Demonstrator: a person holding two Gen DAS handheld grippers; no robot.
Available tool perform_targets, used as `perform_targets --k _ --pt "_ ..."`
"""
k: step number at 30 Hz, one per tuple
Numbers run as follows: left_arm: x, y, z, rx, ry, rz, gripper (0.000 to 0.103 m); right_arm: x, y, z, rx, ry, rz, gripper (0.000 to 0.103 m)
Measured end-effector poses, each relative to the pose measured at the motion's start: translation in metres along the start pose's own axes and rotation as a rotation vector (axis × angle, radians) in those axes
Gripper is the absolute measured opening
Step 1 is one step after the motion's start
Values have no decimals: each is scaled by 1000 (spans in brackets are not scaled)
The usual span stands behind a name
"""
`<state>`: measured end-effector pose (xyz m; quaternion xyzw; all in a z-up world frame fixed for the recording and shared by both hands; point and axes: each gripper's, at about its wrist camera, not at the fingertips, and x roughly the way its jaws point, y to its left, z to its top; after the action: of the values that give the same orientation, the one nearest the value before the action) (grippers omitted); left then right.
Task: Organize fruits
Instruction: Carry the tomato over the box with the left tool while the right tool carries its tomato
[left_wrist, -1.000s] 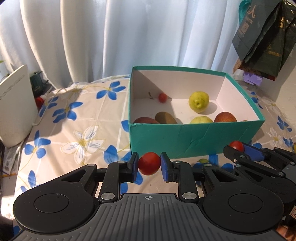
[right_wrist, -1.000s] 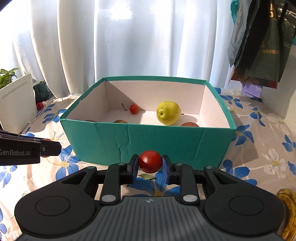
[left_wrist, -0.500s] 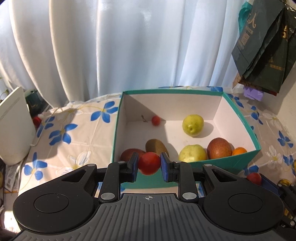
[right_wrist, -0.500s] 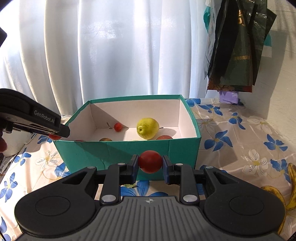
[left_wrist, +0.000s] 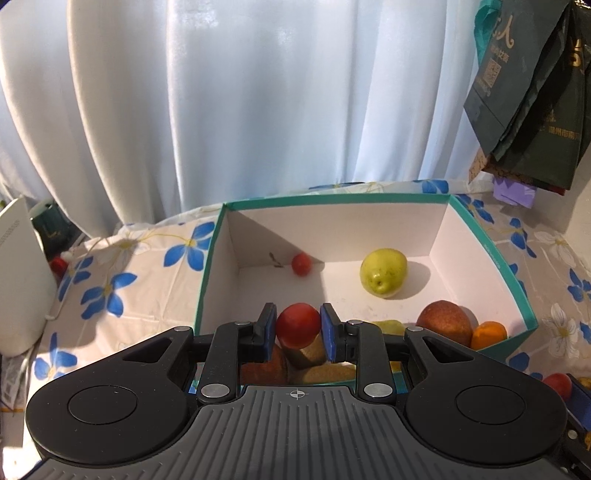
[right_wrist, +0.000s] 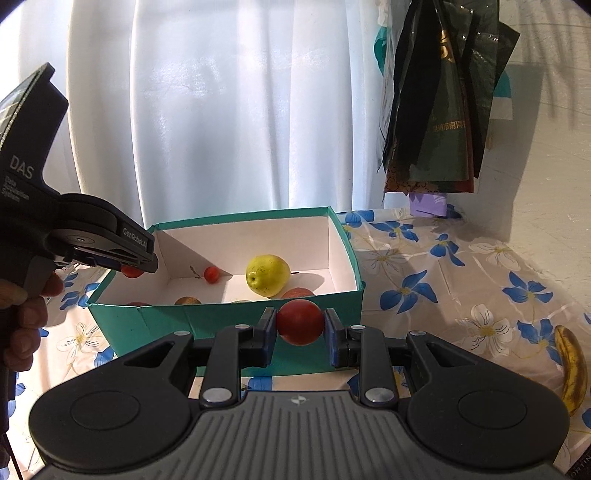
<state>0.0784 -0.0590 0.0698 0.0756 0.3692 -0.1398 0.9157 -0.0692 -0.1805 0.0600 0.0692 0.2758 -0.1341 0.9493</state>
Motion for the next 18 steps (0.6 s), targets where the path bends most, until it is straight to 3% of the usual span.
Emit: perform_targets --k 18 --pt "48 -8 -5 28 38 -15 28 -4 -7 5 14 -30 -35 26"
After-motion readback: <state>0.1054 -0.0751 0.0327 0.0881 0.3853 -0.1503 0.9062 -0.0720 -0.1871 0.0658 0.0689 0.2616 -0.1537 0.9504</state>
